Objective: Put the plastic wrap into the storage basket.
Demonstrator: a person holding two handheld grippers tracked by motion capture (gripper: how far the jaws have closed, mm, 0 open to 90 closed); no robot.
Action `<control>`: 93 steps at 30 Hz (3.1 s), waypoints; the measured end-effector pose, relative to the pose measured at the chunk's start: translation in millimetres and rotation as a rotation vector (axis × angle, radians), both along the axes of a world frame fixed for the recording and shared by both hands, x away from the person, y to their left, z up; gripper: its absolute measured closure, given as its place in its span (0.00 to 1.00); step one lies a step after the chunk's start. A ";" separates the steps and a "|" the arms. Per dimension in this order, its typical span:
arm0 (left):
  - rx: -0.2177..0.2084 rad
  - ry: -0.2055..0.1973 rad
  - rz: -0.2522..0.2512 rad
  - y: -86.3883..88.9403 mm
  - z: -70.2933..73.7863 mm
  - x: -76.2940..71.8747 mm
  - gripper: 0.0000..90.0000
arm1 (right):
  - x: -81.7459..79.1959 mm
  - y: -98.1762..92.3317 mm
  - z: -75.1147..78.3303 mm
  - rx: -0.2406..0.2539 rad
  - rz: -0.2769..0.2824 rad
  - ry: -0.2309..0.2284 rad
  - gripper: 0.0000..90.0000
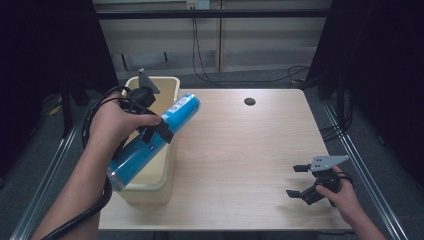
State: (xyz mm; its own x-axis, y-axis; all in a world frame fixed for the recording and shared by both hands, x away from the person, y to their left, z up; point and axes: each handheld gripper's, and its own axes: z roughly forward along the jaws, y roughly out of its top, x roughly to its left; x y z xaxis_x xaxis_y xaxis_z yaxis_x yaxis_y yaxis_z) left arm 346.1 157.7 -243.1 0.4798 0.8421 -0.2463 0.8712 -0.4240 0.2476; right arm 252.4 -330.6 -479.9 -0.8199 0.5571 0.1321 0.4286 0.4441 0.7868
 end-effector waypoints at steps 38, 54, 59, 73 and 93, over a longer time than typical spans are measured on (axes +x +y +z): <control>0.033 0.035 0.201 46.6 -3.3 -6.1 0.36 | 0.9 1.2 1.3 0.005 0.001 -0.011 0.03; 0.068 0.068 0.266 49.1 -21.3 -2.3 0.36 | 0.2 2.2 1.0 0.002 0.001 -0.009 0.03; 0.092 0.086 0.283 45.0 -29.8 0.7 0.36 | 0.2 2.3 1.0 0.003 0.001 -0.009 0.03; 0.100 0.116 0.354 42.3 -51.5 7.6 0.36 | -0.2 1.5 1.6 0.013 0.007 -0.008 0.03; 0.107 0.158 0.369 33.8 -72.8 17.9 0.36 | -0.4 0.2 1.5 0.009 0.008 -0.008 0.03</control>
